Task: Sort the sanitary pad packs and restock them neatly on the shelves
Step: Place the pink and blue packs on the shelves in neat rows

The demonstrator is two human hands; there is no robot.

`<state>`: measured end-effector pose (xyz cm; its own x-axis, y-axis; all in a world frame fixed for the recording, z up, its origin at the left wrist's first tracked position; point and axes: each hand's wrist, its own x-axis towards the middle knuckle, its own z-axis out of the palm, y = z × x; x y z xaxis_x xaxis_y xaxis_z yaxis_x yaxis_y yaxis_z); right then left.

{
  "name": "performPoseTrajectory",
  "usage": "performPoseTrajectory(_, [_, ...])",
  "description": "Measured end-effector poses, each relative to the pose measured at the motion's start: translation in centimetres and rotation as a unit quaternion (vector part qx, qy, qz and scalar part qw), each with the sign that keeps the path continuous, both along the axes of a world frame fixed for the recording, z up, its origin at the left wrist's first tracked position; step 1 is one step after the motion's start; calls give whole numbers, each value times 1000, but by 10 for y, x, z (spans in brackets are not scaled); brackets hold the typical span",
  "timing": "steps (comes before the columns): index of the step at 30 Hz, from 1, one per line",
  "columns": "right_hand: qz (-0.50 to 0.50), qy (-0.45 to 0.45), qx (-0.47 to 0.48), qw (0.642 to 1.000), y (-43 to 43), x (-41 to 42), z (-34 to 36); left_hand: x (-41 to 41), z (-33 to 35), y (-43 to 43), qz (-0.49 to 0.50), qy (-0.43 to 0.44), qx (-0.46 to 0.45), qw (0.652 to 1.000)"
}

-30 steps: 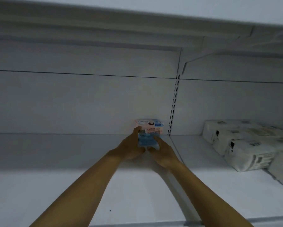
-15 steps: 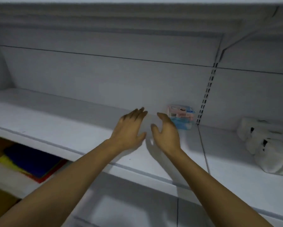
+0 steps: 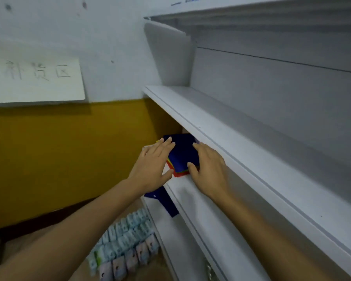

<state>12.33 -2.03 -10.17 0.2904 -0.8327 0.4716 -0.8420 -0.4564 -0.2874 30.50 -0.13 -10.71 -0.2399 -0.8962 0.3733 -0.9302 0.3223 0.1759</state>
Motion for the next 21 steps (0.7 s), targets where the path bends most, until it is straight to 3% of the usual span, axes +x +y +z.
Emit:
performPoseTrajectory(4, [50,53,6,997,-18,75,-28,75,-22,1,51,-9,36,998])
performPoseTrajectory(12, [78,71,80,991,-58,203,-116,213,-88,-25,95,-20,120,988])
performPoseTrajectory(17, [80,78,93,989,-72,230,-209,251,-177,-42,96,-3,181,979])
performPoseTrajectory(21, [98,95,55,989,-88,236,-326,259,-297,-49,87,20,229,969])
